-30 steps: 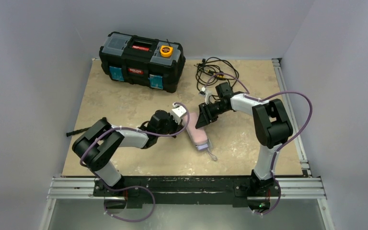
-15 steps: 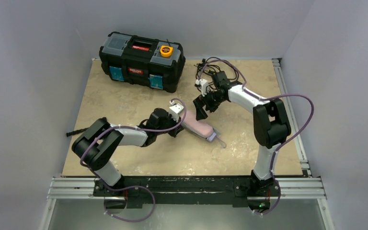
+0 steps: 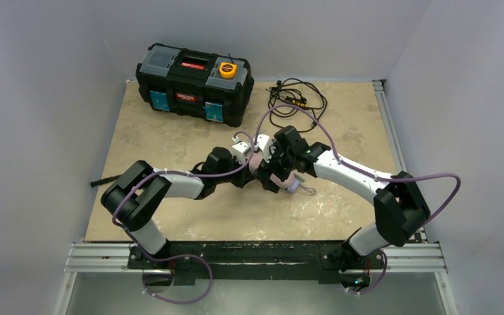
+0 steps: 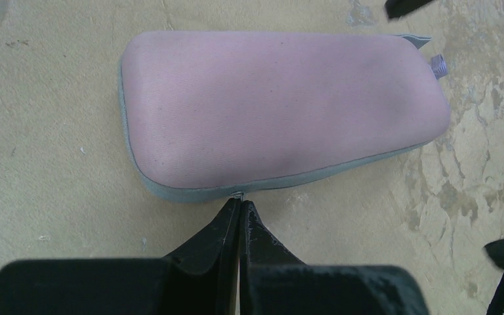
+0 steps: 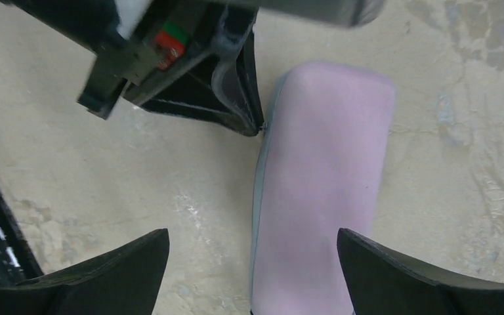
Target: Open the umbrella
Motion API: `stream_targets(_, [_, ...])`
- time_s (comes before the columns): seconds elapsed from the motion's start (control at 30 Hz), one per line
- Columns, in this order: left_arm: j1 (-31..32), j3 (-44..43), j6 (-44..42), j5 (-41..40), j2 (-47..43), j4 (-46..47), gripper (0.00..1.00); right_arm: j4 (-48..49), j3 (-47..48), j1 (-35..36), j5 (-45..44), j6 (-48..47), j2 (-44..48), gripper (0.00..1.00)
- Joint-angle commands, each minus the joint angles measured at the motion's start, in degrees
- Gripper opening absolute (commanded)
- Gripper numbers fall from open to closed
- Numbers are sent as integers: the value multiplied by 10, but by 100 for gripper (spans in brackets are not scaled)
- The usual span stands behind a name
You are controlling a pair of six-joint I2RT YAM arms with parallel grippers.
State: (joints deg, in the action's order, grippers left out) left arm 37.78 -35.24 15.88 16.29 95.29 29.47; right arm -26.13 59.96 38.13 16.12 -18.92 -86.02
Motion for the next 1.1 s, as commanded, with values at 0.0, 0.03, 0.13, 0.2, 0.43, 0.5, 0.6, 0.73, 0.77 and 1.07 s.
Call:
stream_targets(0.0, [0,-18,26,13,4,10,0,55,-22,7,-87,-19,-29,96])
stream_targets(0.03, [-1,-18,31,11,2,7,0,58,-24,7,-96,-23,-36,95])
stream_targets(0.13, [-2,-14,41,7,-4,2,0,71,-35,7,-124,-39,-48,88])
stream_targets(0.2, [-4,-10,50,5,-8,0,0,76,-49,7,-140,-49,-47,83])
stream_targets(0.43, [-13,6,55,-6,-23,-7,0,90,-97,8,-136,-87,-30,52])
stream_targets(0.5, [-24,5,55,-12,-26,-15,0,94,-113,7,-133,-109,-23,48])
stream_targets(0.6, [-40,-2,44,-24,-32,-45,0,101,-133,7,-131,-140,-16,43])
stream_targets(0.73, [-53,3,28,-22,-55,-68,0,98,-145,7,-130,-155,-16,40])
stream_targets(0.77, [-55,6,24,-20,-61,-72,0,99,-150,7,-126,-164,-11,40])
stream_targets(1.07, [-64,13,-56,93,-54,-60,0,105,-271,7,-7,-469,146,42])
